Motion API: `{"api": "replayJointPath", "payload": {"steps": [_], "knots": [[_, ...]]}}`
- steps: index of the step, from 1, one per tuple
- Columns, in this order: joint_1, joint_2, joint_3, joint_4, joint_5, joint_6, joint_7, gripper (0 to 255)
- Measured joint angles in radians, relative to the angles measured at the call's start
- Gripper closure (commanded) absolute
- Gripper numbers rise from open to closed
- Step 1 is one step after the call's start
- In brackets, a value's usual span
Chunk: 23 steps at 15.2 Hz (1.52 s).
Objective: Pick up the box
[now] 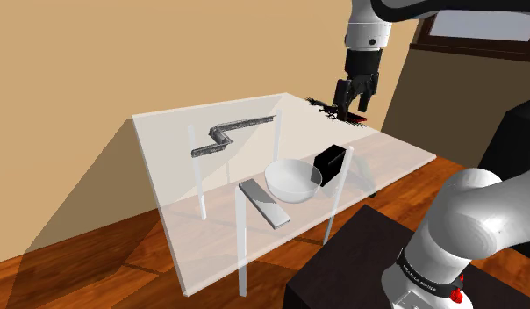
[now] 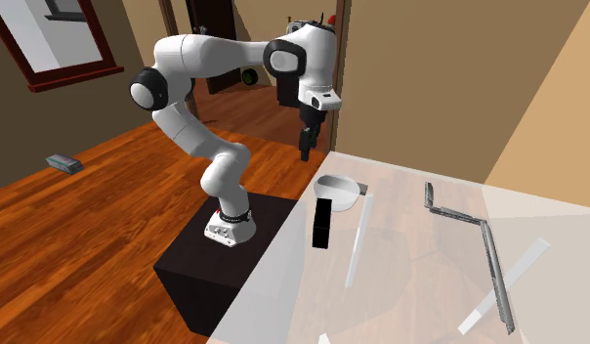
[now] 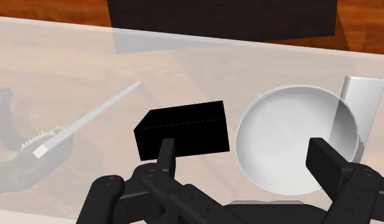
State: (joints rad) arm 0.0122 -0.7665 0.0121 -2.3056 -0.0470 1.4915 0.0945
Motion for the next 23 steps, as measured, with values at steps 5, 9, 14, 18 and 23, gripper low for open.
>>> {"api": "replayJointPath", "payload": {"steps": [5, 9, 14, 18, 23], "knots": [[-0.075, 0.044, 0.024, -0.060, 0.027, 0.110, 0.187, 0], [-0.173, 0.099, 0.050, -0.129, 0.056, 0.251, 0.431, 0], [-0.295, 0.157, 0.071, -0.222, 0.081, 0.424, 0.727, 0], [-0.365, 0.212, 0.086, -0.278, 0.095, 0.550, 0.904, 0], [-0.371, 0.241, 0.093, -0.329, 0.100, 0.632, 0.926, 0]]}}
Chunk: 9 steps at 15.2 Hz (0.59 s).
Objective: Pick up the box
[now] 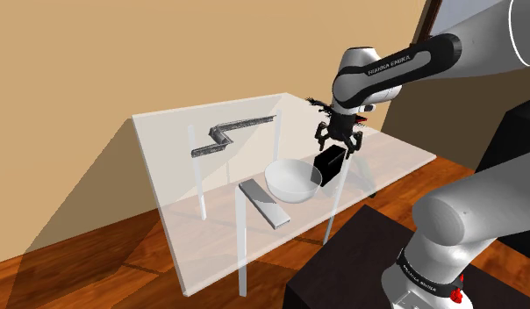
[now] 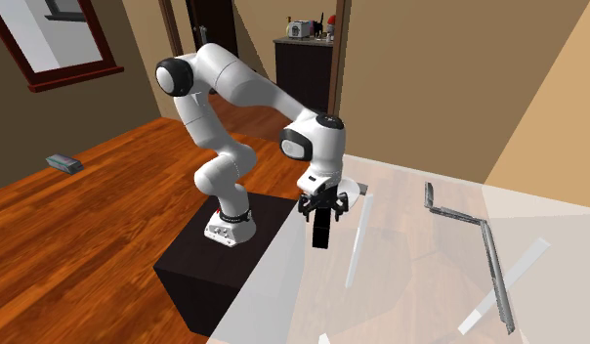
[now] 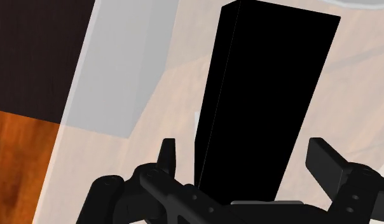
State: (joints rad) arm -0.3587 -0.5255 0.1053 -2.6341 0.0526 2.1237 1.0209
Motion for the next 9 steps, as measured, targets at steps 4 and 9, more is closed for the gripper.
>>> {"api": "replayJointPath", "payload": {"steps": [4, 9], "knots": [[-0.001, 0.021, 0.002, -0.018, 0.000, 0.039, 0.001, 255], [-0.001, 0.022, 0.002, -0.017, 0.000, 0.042, 0.002, 255]]}}
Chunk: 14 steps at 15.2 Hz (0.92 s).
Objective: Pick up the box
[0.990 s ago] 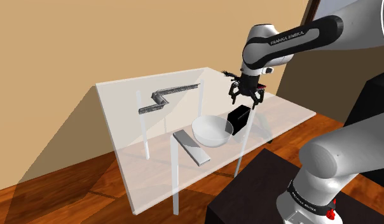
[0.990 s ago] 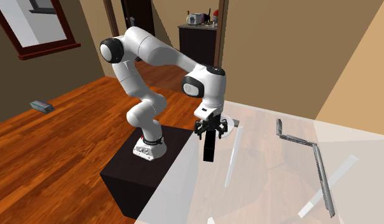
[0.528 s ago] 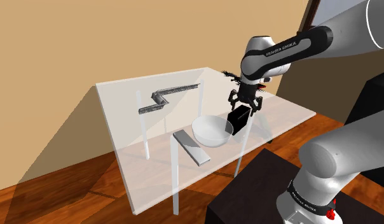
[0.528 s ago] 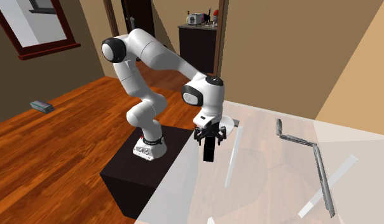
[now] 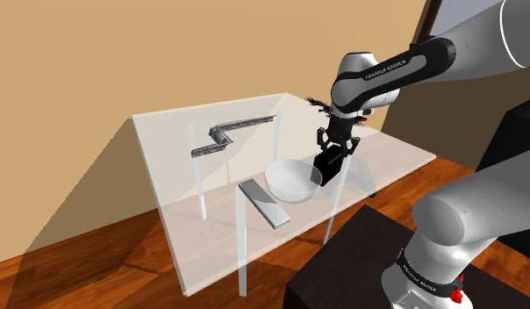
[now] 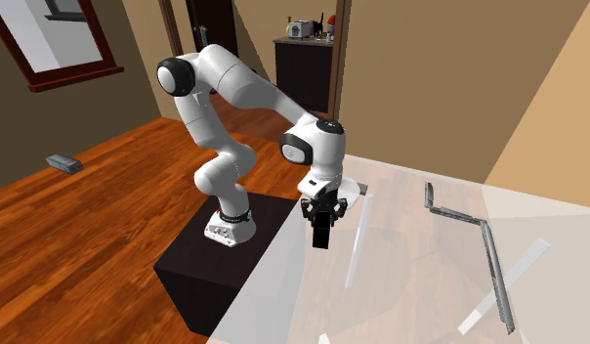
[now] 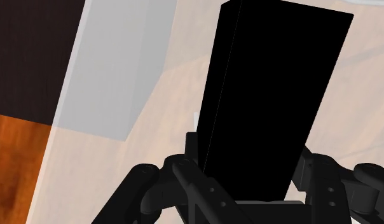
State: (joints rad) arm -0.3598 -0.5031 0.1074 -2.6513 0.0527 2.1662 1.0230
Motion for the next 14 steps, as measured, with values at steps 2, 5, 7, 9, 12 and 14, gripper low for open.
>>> {"api": "replayJointPath", "payload": {"steps": [2, 5, 7, 9, 12, 14], "knots": [[0.000, 0.000, 0.000, 0.000, 0.000, 0.000, 0.000, 255], [0.000, -0.004, -0.001, 0.003, 0.000, -0.008, -0.001, 255], [0.001, -0.014, -0.001, 0.016, 0.000, -0.031, 0.000, 255], [0.000, -0.026, -0.003, 0.033, -0.001, -0.062, -0.002, 255], [0.001, -0.044, -0.005, 0.064, -0.002, -0.111, -0.001, 255], [0.000, -0.050, -0.007, 0.086, -0.003, -0.138, -0.002, 255]]}}
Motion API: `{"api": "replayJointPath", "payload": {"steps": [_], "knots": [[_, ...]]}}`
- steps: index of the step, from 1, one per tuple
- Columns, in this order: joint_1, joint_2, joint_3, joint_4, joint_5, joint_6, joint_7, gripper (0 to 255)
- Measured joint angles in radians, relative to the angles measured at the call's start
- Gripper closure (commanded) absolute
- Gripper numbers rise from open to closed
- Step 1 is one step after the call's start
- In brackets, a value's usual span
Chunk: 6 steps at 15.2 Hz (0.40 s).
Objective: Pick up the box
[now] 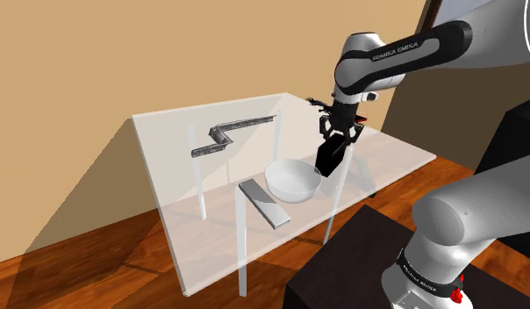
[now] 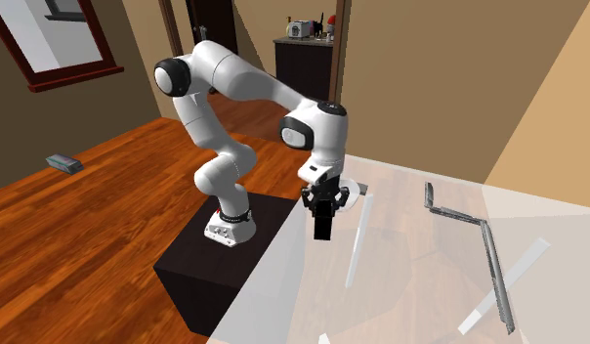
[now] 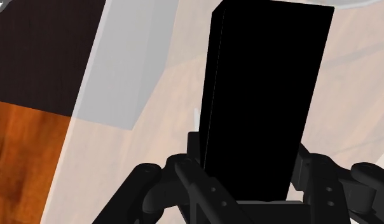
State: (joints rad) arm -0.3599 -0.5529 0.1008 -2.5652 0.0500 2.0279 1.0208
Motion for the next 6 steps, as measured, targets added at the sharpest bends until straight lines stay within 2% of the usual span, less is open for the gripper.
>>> {"api": "replayJointPath", "payload": {"steps": [6], "knots": [[0.000, -0.024, -0.004, 0.057, -0.002, -0.081, -0.001, 255]]}}
